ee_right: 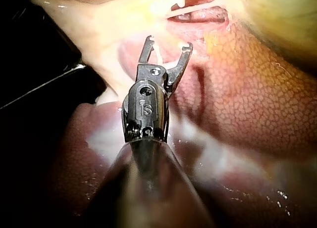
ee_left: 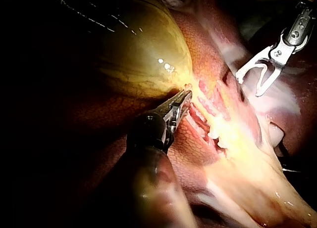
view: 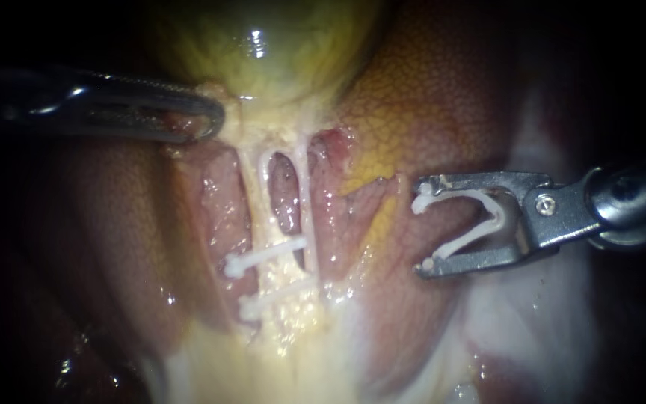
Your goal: Clipping third clip left tube
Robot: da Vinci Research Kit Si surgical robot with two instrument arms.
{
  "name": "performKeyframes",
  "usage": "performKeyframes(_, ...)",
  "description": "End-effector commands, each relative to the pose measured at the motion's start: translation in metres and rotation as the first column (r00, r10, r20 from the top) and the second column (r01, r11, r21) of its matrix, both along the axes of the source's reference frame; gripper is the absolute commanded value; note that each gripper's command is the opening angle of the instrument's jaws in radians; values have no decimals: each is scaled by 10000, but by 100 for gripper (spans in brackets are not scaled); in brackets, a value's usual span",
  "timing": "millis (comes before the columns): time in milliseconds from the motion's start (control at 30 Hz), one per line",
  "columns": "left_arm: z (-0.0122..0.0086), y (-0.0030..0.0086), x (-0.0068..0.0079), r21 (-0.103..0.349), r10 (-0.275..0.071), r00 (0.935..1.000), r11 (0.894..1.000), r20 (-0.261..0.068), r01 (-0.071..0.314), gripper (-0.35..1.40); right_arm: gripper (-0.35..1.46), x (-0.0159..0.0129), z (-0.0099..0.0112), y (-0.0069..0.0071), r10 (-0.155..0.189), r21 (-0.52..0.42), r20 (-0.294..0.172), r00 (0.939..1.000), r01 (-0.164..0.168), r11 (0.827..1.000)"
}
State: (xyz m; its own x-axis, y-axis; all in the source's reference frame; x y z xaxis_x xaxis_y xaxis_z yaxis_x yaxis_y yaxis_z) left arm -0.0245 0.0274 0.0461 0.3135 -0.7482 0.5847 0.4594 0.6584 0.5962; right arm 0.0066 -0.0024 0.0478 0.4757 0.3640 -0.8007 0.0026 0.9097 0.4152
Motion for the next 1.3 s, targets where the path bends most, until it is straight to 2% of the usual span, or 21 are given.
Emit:
performKeyframes(33, 0, -1, -1, 0, -14, 10000, 10000, -9, 14, -35, 47, 2, 0, -2, -3, 223, -46, 10000, 4, 9998)
performKeyframes(233, 0, -2, -1, -4, -21, 10000, 10000, -15, 21, -35, 47, 14, 0, -1, 136, 1207, -265, 9996, -103, 9926)
performKeyframes(467, -1, -3, -1, -8, -32, 10000, 10000, -23, 32, -35, 47, 36, 2, 3, 465, 2235, -677, 9966, -303, 9742)
performKeyframes(700, -2, -6, -4, -17, -54, 10000, 10000, -38, 53, -35, 47, 62, 8, 8, 557, 2615, -920, 9942, -299, 9648)
performKeyframes(833, -2, -8, -5, -27, -70, 10000, 10000, -51, 70, -35, 47, 75, 15, 9, 444, 2699, -1052, 9935, -144, 9628)
performKeyframes(1300, -5, -12, -10, -23, -90, 9999, 10000, -59, 90, -35, 48, 98, 52, 7, 459, 2779, -1018, 9937, -159, 9605)
